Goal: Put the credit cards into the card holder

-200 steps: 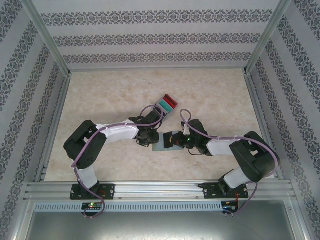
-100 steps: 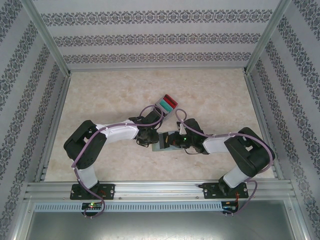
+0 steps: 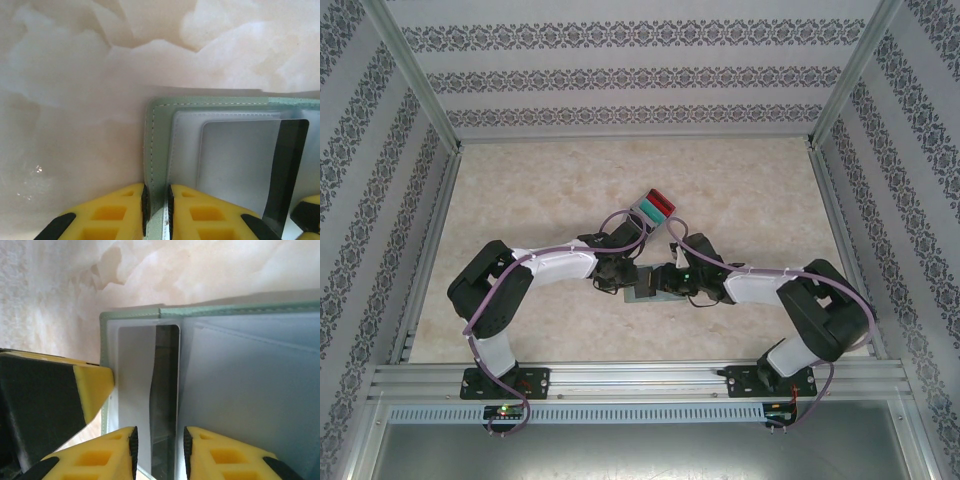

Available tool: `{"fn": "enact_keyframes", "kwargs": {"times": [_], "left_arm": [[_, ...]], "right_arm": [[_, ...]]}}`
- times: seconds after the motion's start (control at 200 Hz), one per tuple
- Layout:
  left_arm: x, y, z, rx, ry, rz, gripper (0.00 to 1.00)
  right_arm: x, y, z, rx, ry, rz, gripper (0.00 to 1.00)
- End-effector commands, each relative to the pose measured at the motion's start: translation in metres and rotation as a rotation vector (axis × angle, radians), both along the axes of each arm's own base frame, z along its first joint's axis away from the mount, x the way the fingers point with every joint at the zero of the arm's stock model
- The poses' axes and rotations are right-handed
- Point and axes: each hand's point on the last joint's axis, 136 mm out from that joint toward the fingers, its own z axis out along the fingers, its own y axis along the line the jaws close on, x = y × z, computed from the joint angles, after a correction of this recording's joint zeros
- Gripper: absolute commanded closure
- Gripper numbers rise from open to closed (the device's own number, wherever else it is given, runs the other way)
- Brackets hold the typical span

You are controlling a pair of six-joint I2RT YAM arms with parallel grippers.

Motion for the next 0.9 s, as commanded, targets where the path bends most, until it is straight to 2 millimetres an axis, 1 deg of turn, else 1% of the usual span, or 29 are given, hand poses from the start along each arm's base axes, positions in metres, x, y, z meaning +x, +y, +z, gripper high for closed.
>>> {"fn": "enact_keyframes", "kwargs": {"times": [0.0,0.015,0.065,0.19,0.265,0.335,0.475,0.584,0.699,0.824,0.894], "left_arm": [[-0.004,0.004,-0.005,0.018,0.019,0.001,0.80],[-0.004,0.004,-0.005,0.018,0.018,0.001,0.80],[-0.005,0.003,-0.005,0.016,0.019,0.000,0.80],[-0.004,0.001,-0.005,0.008,0.018,-0.007,0.79],[-0.004,0.000,-0.004,0.004,0.018,-0.009,0.80],[-0.003,-0.001,-0.004,-0.003,0.014,-0.012,0.78],[-0.001,-0.004,0.000,-0.026,-0.002,-0.012,0.69],[0.000,-0.006,0.004,-0.050,-0.024,-0.010,0.65],[0.001,-0.006,0.004,-0.050,-0.029,-0.013,0.62],[0.001,-0.006,0.005,-0.059,-0.039,-0.014,0.61],[0.000,-0.004,0.004,-0.045,-0.035,-0.006,0.62]], "right_arm": [[-0.002,-0.011,-0.005,-0.080,0.002,0.006,0.72],[-0.001,-0.010,-0.005,-0.076,0.001,0.012,0.75],[-0.001,-0.006,-0.005,-0.064,0.008,0.025,0.79],[0.001,0.004,-0.008,-0.048,0.020,0.039,0.86],[0.003,0.009,-0.009,-0.045,0.026,0.051,0.91],[0.004,0.014,-0.010,-0.036,0.030,0.064,0.92],[0.003,0.022,-0.004,-0.006,0.016,0.097,0.93],[0.001,0.031,-0.002,0.015,0.028,0.145,0.92],[0.002,0.033,-0.003,0.010,0.024,0.152,0.91],[0.002,0.034,-0.005,0.007,0.036,0.152,0.90],[0.003,0.031,-0.004,0.002,0.031,0.137,0.88]]}}
